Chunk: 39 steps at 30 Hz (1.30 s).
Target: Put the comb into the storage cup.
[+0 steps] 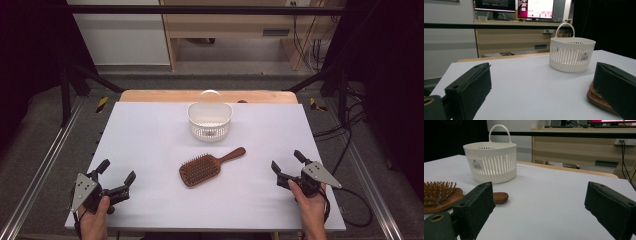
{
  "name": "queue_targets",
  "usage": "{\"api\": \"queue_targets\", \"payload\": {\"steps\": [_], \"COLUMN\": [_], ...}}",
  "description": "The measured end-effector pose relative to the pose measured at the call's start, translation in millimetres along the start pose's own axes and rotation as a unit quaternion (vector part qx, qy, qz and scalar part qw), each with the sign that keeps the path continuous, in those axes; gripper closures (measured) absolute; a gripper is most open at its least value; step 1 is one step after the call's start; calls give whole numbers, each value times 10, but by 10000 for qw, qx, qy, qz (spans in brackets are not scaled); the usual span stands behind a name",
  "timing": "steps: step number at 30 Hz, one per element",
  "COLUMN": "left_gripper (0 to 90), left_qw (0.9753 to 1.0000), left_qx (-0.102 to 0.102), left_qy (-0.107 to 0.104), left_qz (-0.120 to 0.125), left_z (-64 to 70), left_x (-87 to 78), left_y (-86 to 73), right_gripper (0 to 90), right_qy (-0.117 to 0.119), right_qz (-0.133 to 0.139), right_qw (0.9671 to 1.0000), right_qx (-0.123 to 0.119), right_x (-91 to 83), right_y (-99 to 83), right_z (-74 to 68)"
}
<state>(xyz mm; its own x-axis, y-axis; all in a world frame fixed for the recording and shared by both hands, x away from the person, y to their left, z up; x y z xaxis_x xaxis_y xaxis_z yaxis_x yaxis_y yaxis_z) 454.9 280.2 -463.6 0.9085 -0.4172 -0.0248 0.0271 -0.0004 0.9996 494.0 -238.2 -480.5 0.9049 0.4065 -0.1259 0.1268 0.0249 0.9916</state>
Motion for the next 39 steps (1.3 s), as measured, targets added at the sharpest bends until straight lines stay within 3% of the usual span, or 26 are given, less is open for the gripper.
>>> {"api": "queue_targets", "payload": {"steps": [7, 12, 18, 23, 29, 33, 39], "left_gripper": [17, 18, 18, 19, 19, 19, 17], "left_qw": [9999, 9996, 9995, 9995, 9994, 9992, 9988], "left_qx": [-20, 12, 43, 4, 124, 227, 252], "left_qy": [-5, -90, -151, -156, -162, -96, -185], "left_qz": [-134, -261, -285, -260, -282, -323, -368], "left_z": [11, 101, 150, 154, 190, 173, 189], "left_x": [61, 109, 110, 106, 102, 105, 128], "left_y": [-49, -98, -98, -70, -66, -78, -92], "right_gripper": [110, 102, 95, 99, 138, 143, 141], "right_qy": [-215, -190, -92, -162, -249, -276, -200], "right_qz": [-231, -327, -619, -902, -894, -1079, -1344], "right_qw": [9993, 9992, 9977, 9954, 9948, 9929, 9902], "right_qx": [211, 110, 241, 262, 423, 410, 306], "right_x": [49, 51, 67, 76, 65, 117, 181], "right_y": [-16, -1, -45, -99, -100, -138, -145], "right_z": [23, -73, -115, -106, -89, -118, -212]}}
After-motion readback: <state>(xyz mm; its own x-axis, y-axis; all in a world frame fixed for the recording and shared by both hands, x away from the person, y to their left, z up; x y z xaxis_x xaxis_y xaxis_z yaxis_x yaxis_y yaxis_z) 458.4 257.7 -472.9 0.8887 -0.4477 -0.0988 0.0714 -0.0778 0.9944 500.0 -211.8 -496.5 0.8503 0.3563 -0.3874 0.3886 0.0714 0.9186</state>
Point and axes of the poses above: each handheld gripper's, and its own axes: x roughly forward along the jaws, y roughly out of its top, z roughly to its right, the point moved 7 cm from there along x, roughly forward along the jaws, and after that the axes turned 1 degree about x, right-handed, at the moved point
